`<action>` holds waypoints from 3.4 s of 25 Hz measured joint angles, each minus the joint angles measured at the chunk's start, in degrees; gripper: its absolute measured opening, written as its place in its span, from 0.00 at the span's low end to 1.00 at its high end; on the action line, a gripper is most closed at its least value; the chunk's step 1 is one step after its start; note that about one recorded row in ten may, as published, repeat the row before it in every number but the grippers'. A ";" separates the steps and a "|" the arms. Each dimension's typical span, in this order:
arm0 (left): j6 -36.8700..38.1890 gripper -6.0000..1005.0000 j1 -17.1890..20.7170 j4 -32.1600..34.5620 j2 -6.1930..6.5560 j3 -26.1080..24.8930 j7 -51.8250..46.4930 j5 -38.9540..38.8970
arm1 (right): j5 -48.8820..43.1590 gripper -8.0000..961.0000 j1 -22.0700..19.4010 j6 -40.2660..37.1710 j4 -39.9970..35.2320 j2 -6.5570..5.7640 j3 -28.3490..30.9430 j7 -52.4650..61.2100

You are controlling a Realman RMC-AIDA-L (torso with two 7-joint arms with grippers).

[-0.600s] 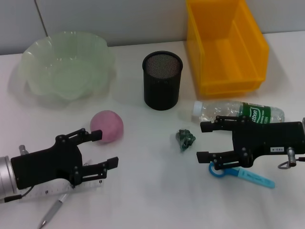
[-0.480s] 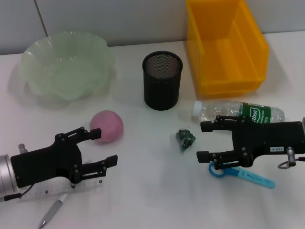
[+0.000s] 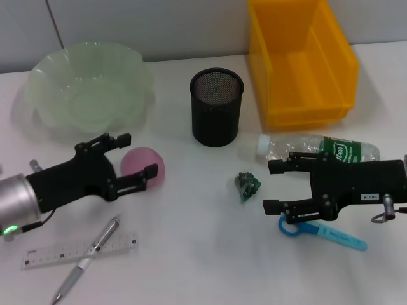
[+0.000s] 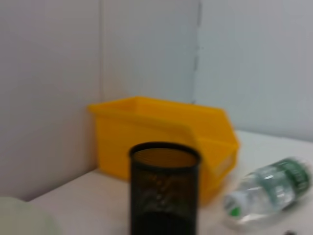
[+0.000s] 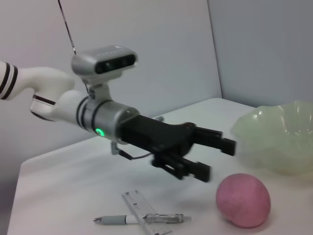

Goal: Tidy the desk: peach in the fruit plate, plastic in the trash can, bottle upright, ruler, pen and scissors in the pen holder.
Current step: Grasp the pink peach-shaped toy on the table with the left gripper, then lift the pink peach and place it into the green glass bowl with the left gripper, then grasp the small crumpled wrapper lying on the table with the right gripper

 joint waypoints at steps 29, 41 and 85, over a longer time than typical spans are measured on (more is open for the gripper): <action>-14.09 0.61 -5.01 -7.88 0.26 2.82 1.44 -0.15 | 0.02 0.88 -0.01 0.01 -0.28 -0.04 0.16 0.41; -5.49 0.36 -2.99 0.23 0.45 2.22 -2.21 -5.31 | 0.57 0.88 -0.56 -0.48 -0.65 0.00 0.18 0.47; -7.82 0.82 9.44 13.89 1.33 20.20 2.59 -19.99 | -1.84 0.88 -0.47 -2.17 -26.59 -0.16 -0.85 33.32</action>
